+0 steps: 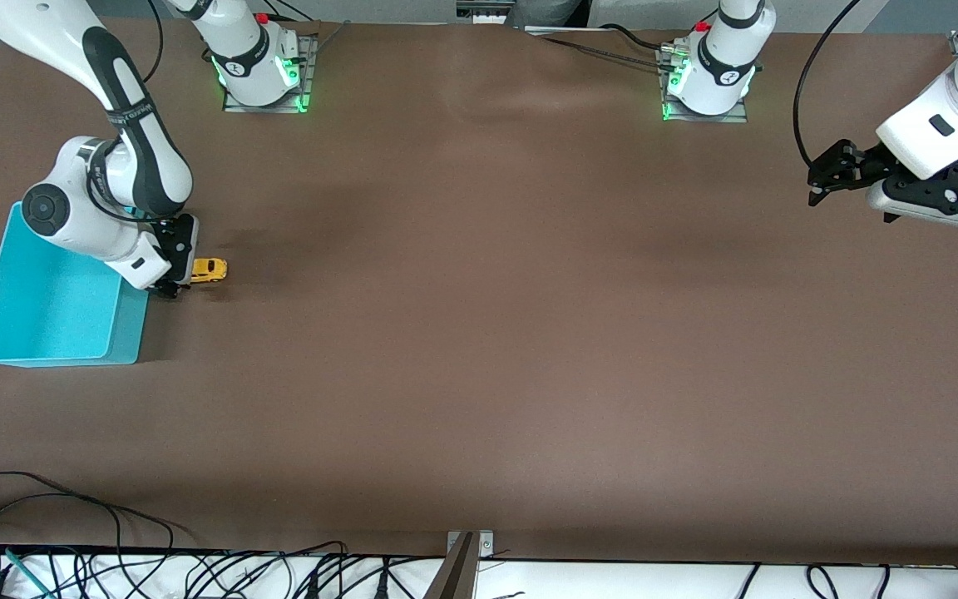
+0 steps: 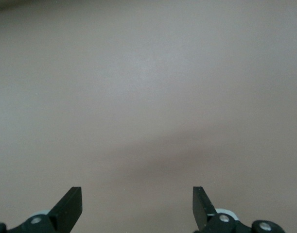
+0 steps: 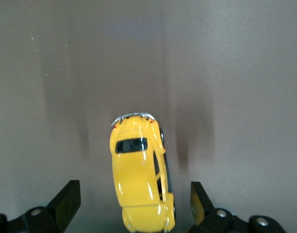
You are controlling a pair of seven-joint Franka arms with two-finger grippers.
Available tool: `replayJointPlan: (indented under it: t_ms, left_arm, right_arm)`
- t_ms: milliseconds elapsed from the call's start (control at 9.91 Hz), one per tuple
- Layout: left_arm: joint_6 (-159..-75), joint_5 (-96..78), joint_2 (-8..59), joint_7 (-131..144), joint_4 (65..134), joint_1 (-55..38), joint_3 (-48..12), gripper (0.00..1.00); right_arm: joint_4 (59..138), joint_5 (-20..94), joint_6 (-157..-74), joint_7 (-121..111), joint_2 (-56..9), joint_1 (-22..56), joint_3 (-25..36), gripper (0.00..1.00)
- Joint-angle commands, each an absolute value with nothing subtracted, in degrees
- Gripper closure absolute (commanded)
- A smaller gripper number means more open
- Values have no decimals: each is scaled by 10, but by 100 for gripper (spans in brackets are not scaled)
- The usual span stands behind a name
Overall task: Wind up and store yellow beetle car
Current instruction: 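Lower the right gripper onto the yellow car beside the box and grasp it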
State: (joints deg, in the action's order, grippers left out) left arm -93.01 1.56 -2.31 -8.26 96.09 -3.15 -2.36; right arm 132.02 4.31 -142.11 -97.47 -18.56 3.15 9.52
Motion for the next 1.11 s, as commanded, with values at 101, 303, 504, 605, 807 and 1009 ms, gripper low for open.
replayJointPlan:
  t_ms: [101,303,504,605,807,1009]
  left_arm:
    - [-922,16,-27,-79,960,-38,-19,0]
    - [-921,16,-28,-79,960,-38,-19,0]
    - [-921,16,-27,-79,960,-38,-19,0]
    - [-921,16,-28,-78,960,-38,-19,0]
    - [-921,16,-28,-78,960,-39,-19,0]
    - [-921,16,-28,-76,960,-40,-20,0]
  right_arm:
    - [1322,59,-1452,-1011,-186,32,73,0]
    - [1322,60,-1455,-1017,-186,31,70,0]
    - [1321,60,-1457,-1017,-188,30,71,5]
    - [1322,62,-1458,-1016,-193,27,70,5]
    - [1322,64,-1457,-1016,-194,21,71,5]
    - [1322,64,-1457,-1017,-194,18,71,14]
